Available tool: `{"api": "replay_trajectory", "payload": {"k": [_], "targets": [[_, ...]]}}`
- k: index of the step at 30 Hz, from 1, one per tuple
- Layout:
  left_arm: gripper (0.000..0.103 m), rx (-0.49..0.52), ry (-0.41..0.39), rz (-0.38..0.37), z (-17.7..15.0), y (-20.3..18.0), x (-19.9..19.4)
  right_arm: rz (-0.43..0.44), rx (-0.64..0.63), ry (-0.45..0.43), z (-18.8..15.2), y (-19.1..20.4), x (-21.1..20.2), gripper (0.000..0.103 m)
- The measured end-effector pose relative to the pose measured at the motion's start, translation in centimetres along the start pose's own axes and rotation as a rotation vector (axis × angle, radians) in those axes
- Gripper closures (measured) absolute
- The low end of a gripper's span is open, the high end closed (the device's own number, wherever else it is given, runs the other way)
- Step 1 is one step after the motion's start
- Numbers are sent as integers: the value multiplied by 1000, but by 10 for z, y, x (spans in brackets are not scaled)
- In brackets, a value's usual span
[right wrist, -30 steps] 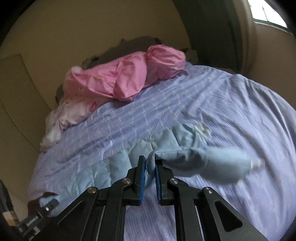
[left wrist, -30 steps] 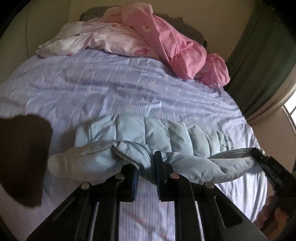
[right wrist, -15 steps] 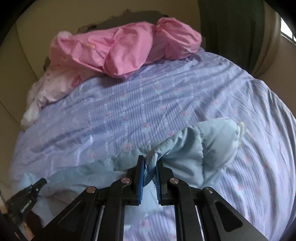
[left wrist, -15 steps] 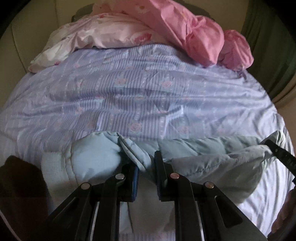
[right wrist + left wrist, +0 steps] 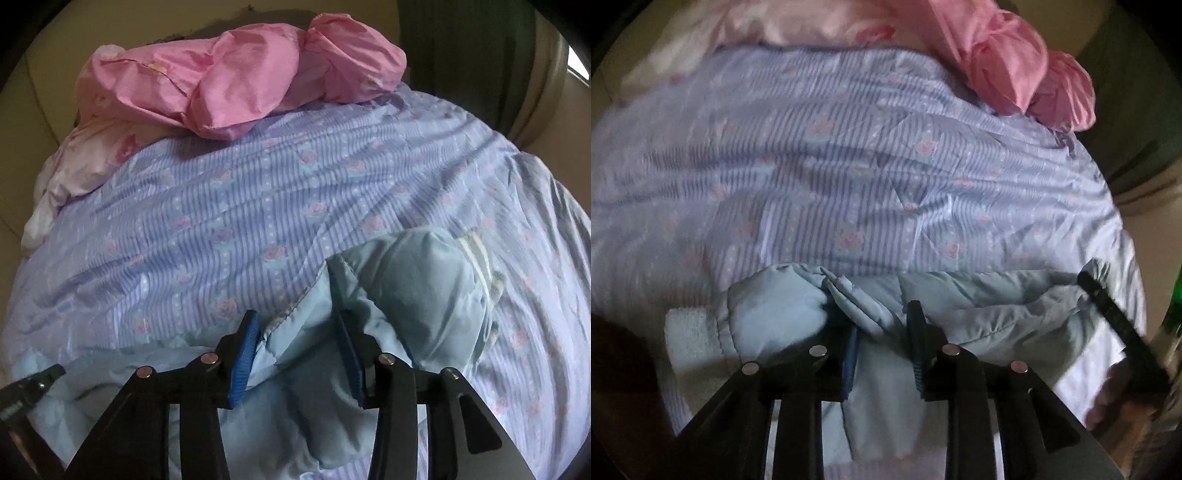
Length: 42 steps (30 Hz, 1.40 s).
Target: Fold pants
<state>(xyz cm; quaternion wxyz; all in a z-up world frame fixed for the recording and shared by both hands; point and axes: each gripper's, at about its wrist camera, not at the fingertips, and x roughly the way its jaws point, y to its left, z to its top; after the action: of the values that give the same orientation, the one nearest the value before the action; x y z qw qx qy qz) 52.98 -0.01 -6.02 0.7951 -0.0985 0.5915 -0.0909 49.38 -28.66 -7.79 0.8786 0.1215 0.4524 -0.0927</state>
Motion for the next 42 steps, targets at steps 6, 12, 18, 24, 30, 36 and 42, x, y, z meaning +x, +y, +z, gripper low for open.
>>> {"api": "replay_trajectory", "payload": {"k": [6,12,18,24,30,36,42], "targets": [[46,-82,65,-24,8,-2,-25,35,-58,-87,5,22,-39,36],[14,-57,-106,18,3,-15,-77,84,-127,-119,7,49,-76,36],[13,170,-220,127,-31,-52,-91,116,-230,-128,7,50,-105,36],[13,439,-291,231,-64,-123,-65,81,-296,-125,11,0,-122,36],[13,704,-320,334,-99,-190,-19,43,-132,-86,32,-91,-99,36],[13,834,-294,405,-120,-219,21,137,151,25,20,-167,-41,36],[13,900,-271,476,-121,-220,51,184,204,55,6,-177,0,37]]}}
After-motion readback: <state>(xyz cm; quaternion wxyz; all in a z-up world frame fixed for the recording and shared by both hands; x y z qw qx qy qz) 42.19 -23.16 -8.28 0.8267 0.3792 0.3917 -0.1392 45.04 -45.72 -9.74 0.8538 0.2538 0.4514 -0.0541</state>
